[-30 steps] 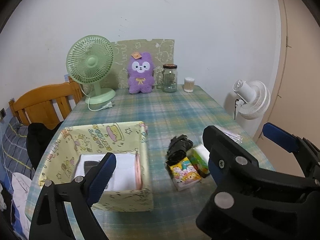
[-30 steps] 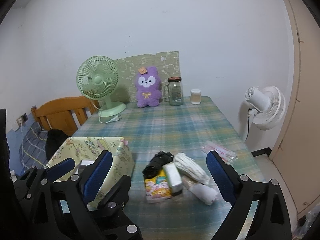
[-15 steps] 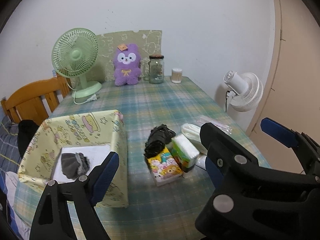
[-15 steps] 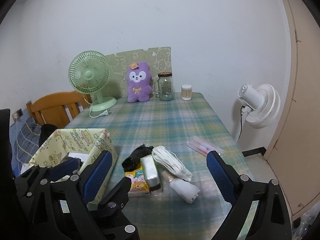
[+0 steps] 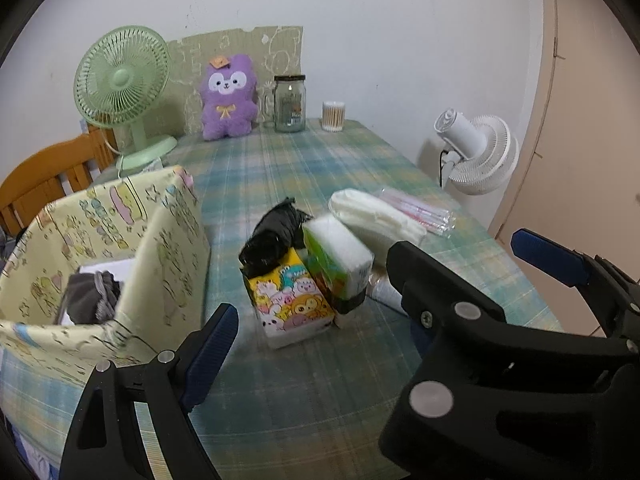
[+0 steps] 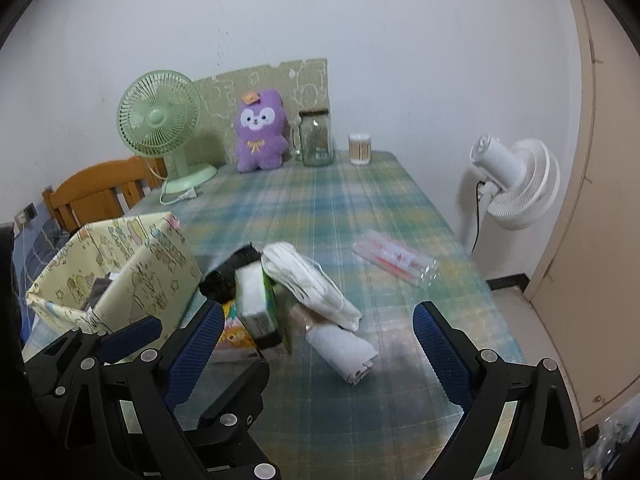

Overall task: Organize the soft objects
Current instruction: 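Move both grippers down to the cartoon tissue pack and rolled cloth, then grasp the cartoon tissue pack with the left gripper while the right grasps the rolled grey cloth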

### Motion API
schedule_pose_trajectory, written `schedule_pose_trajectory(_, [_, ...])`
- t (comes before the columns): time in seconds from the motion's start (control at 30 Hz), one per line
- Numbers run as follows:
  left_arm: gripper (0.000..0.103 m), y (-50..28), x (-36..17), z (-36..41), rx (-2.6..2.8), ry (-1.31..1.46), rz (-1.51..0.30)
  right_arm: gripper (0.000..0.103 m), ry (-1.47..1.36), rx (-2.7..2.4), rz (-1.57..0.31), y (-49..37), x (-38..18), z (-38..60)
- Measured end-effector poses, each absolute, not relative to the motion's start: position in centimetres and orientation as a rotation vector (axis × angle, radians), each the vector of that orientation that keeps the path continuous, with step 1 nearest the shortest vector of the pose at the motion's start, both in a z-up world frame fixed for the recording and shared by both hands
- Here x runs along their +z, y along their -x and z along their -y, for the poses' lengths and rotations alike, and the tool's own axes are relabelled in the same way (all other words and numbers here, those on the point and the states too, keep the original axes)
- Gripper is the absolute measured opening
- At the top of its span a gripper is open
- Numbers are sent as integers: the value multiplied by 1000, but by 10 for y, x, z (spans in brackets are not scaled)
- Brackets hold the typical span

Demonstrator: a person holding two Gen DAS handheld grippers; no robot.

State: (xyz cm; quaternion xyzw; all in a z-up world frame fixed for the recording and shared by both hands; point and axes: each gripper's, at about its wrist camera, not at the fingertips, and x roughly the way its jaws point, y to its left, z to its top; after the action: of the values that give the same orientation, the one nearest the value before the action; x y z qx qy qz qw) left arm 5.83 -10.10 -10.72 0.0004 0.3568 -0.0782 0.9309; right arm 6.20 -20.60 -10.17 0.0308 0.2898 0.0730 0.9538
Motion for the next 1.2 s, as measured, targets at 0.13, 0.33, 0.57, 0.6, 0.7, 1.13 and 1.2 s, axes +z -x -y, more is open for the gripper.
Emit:
schedule_pose_trajectory(0.13, [87, -63, -118, 104, -149, 9, -754, 97, -73, 151, -615, -67, -113, 210])
schedule_pose_trajectory(0.33, [84, -70, -131, 105, -119, 1, -782, 97, -90, 146, -647, -75, -127, 215])
schedule_pose_trajectory(0.57, [71, -79, -144, 105, -91, -21, -813, 97, -93, 139, -689, -85, -141, 214])
schedule_pose_trajectory(0.6, [70, -81, -145, 105, -87, -22, -813, 97, -94, 139, -693, -87, -142, 214])
schedule_pose_trajectory(0.7, [68, -85, -147, 105, -75, -28, -813, 94, -96, 143, -707, -91, -146, 214])
schedule_pose_trajectory(1.13, [48, -104, -153, 106, -40, -24, -822, 92, -75, 142, -717, -106, -149, 214])
schedule_pose_trajectory(1.2, [48, -108, -154, 105, -36, -19, -830, 92, -75, 142, -714, -109, -148, 214])
